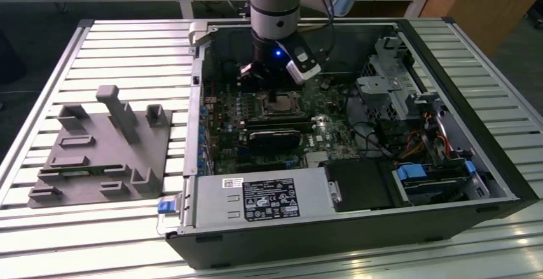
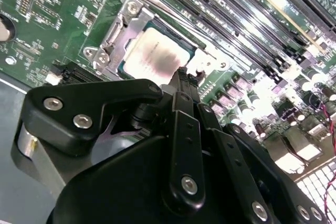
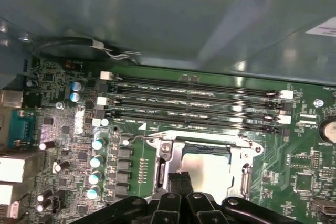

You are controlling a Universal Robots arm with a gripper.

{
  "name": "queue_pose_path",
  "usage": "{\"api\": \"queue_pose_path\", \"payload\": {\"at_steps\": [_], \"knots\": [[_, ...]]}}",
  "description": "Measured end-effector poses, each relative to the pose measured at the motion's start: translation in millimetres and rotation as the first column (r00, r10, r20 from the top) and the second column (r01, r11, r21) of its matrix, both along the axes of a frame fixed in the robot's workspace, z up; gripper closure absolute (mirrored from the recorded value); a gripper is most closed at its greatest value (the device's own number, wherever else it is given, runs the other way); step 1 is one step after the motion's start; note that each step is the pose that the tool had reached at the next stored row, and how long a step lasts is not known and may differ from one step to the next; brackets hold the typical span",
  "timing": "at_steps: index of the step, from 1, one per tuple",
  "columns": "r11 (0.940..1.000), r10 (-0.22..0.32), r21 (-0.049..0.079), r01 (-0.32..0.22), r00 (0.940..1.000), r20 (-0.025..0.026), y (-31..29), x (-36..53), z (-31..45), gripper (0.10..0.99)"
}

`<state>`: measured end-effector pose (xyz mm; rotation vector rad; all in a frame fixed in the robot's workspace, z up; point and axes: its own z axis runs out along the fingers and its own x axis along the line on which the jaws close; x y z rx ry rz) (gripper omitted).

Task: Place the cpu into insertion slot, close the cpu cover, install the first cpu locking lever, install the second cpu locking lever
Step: 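Close the cpu cover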

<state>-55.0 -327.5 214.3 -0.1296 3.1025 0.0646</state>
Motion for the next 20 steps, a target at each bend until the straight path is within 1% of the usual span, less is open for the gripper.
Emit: {"api": "queue_pose_path", "payload": {"at_steps": [7,9,13,20], "knots": [[1.0000,0.000,0.000,0.000,1.0000,0.0002,0.0,16.8,-0.1,0.980],[1.0000,0.000,0.000,0.000,1.0000,0.0002,-0.1,20.1,-0.1,0.980],[1.0000,-0.001,-0.001,0.001,1.0000,0.0001,0.0,20.7,1.3,0.980],[0.9996,-0.027,-0.001,0.027,0.9996,0.0005,0.0,20.8,12.7,0.980]]}}
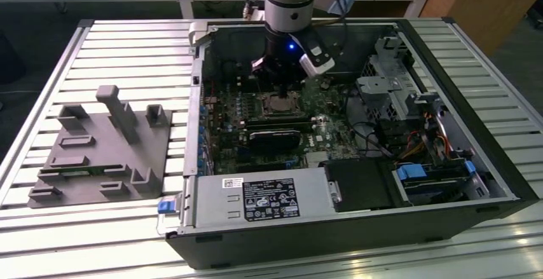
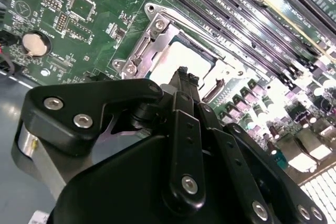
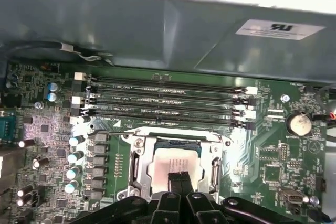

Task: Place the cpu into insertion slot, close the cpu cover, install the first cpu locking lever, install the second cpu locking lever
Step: 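Close the cpu cover, then install the first cpu locking lever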

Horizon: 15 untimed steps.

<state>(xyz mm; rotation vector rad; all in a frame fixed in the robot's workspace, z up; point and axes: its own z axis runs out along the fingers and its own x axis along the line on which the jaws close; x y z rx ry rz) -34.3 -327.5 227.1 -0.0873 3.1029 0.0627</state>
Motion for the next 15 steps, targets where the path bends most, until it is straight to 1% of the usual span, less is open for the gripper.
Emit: {"api": "queue_pose_path", "payload": {"at_steps": [4,7,15], "knots": [[0.9997,-0.026,0.000,0.026,0.9997,0.0001,0.0,0.0,3.9,0.980],[0.9990,-0.044,0.000,0.044,0.9990,0.0003,0.1,0.0,4.9,0.980],[0.9988,-0.048,0.000,0.048,0.9988,0.0002,0.0,0.0,5.0,0.980]]}}
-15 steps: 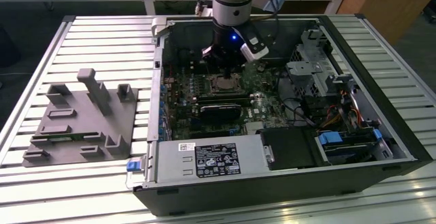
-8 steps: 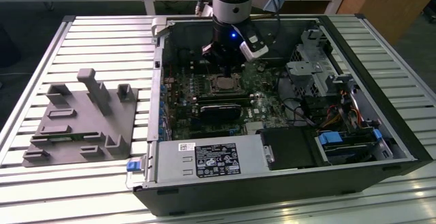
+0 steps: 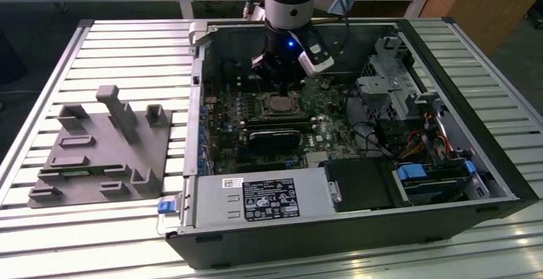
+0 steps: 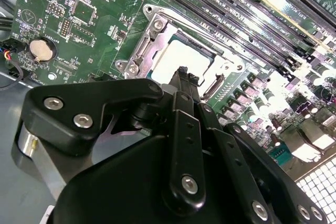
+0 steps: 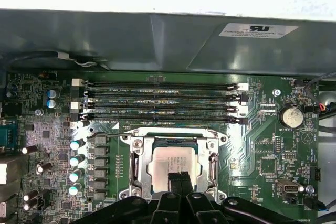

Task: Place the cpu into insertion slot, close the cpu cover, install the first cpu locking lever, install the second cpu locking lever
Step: 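Install the first cpu locking lever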

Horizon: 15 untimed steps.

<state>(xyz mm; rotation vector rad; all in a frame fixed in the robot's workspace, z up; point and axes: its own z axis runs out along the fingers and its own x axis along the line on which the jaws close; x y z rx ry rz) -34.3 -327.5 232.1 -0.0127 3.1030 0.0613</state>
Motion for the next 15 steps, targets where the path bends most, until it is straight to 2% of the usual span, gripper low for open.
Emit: {"api": "queue_pose_path", "payload": {"at_steps": [7,15], "knots": [[1.0000,0.000,0.000,0.000,1.0000,-0.0002,0.0,0.0,0.8,0.980],[1.0000,0.000,0.000,0.000,1.0000,0.0000,0.0,0.0,15.3,0.980]]}}
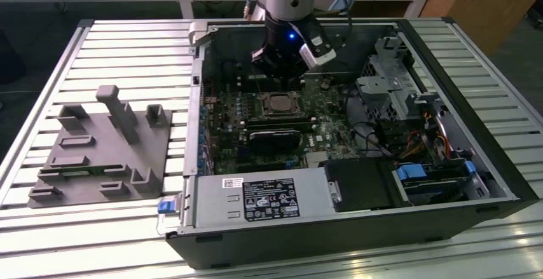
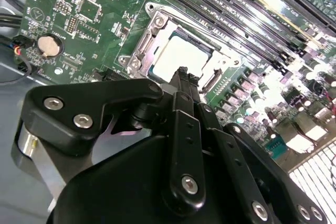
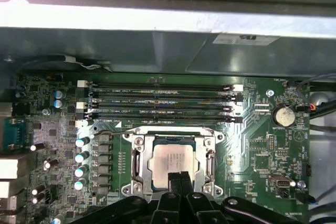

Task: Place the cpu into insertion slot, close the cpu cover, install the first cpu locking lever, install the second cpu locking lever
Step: 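Install the first cpu locking lever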

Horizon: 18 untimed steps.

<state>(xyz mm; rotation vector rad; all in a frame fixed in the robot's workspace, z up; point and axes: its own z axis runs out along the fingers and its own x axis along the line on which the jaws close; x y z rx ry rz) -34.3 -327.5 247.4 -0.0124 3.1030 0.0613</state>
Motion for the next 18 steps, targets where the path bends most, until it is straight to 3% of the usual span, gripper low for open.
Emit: {"api": "queue_pose_path", "payload": {"at_steps": [8,13,18], "knots": [[1.0000,0.000,0.000,0.000,1.0000,0.0000,0.0,0.0,14.1,0.980],[1.0000,0.000,0.000,0.000,1.0000,0.0003,0.0,-1.4,14.7,0.980],[1.0000,0.000,0.001,0.000,1.0000,0.0013,-0.2,-12.1,14.6,0.980]]}}
